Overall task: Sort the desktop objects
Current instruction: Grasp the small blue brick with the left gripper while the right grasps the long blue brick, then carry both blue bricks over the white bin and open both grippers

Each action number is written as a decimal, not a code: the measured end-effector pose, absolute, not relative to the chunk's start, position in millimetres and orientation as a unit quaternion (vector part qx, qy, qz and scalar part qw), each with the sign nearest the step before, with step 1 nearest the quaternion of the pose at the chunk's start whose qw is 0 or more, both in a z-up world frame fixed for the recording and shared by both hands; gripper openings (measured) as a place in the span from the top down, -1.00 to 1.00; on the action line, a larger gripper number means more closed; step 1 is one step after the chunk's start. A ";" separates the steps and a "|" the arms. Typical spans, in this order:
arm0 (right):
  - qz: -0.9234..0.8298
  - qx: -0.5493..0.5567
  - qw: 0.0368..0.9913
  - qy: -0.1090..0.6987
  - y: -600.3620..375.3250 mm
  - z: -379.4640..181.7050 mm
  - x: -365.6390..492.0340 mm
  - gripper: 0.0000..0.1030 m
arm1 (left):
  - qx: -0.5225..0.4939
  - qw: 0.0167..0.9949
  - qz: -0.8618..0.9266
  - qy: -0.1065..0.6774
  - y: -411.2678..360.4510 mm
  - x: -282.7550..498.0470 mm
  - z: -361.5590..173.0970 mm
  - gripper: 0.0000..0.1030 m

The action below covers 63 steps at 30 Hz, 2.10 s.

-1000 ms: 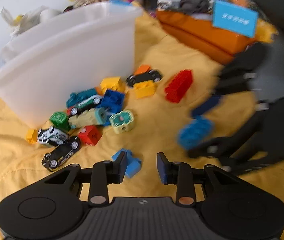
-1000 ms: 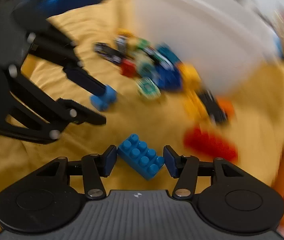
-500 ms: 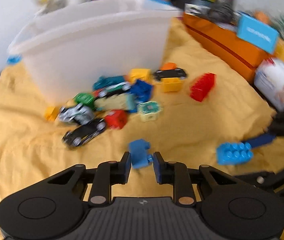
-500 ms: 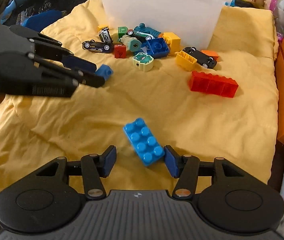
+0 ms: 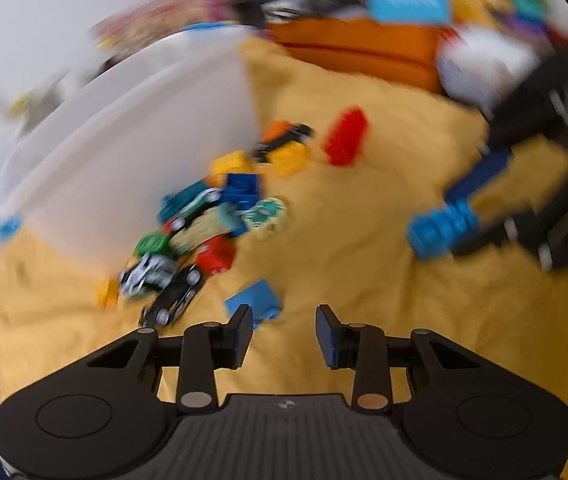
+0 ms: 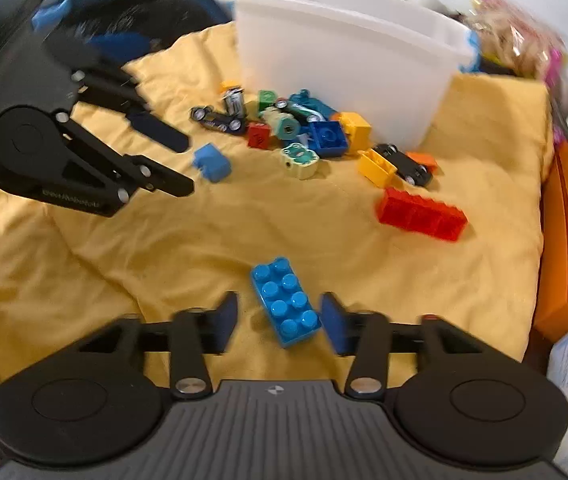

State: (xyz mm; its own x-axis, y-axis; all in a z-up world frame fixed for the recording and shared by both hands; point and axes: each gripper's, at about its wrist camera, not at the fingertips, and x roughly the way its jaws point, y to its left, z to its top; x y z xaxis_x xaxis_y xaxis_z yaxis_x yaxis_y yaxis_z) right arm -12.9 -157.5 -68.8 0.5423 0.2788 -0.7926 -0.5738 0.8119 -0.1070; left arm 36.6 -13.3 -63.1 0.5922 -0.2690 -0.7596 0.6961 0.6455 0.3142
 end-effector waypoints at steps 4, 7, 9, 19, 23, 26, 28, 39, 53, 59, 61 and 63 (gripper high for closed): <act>0.243 -0.213 0.855 0.405 -151.1 -77.3 -14.5 0.27 | 0.385 0.805 -0.308 0.329 -22.5 42.5 -76.3 0.24; 0.239 -0.213 0.857 0.405 -150.4 -80.3 -16.0 0.32 | 0.417 0.787 -0.337 0.305 -22.0 46.0 -76.8 0.21; 0.237 -0.207 0.858 0.406 -151.3 -80.8 -14.9 0.37 | 0.405 0.786 -0.348 0.312 -19.7 55.1 -75.0 0.21; 0.229 -0.183 0.863 0.411 -154.3 -81.5 -10.9 0.42 | 0.154 0.825 -0.303 0.452 21.3 101.0 -70.4 0.66; 0.231 -0.171 0.864 0.414 -155.7 -79.8 -11.9 0.47 | 0.079 0.830 -0.289 0.470 28.9 70.7 -71.0 0.66; 0.230 -0.159 0.868 0.410 -156.3 -74.2 -13.9 0.47 | 0.068 0.840 -0.276 0.462 23.8 45.6 -70.9 0.66; 0.230 -0.150 0.868 0.414 -156.3 -73.0 -13.2 0.47 | 0.055 0.846 -0.269 0.457 21.5 37.7 -72.8 0.65; 0.223 -0.146 0.870 0.415 -154.2 -81.9 -9.4 0.47 | 0.032 0.858 -0.246 0.450 18.6 38.5 -75.8 0.66; 0.213 -0.149 0.907 0.332 -150.4 -13.7 41.7 0.47 | 0.040 0.905 -0.244 0.347 22.4 80.4 22.3 0.47; 0.216 -0.113 0.900 0.361 -156.7 -26.7 36.7 0.47 | 0.067 0.878 -0.245 0.405 26.4 63.0 -14.0 0.33; 0.215 -0.108 0.896 0.372 -157.3 -32.9 33.3 0.47 | 0.060 0.869 -0.245 0.425 25.8 56.7 -28.2 0.30; 0.216 -0.105 0.894 0.379 -157.9 -37.3 30.0 0.47 | 0.058 0.865 -0.246 0.433 22.4 51.2 -37.5 0.26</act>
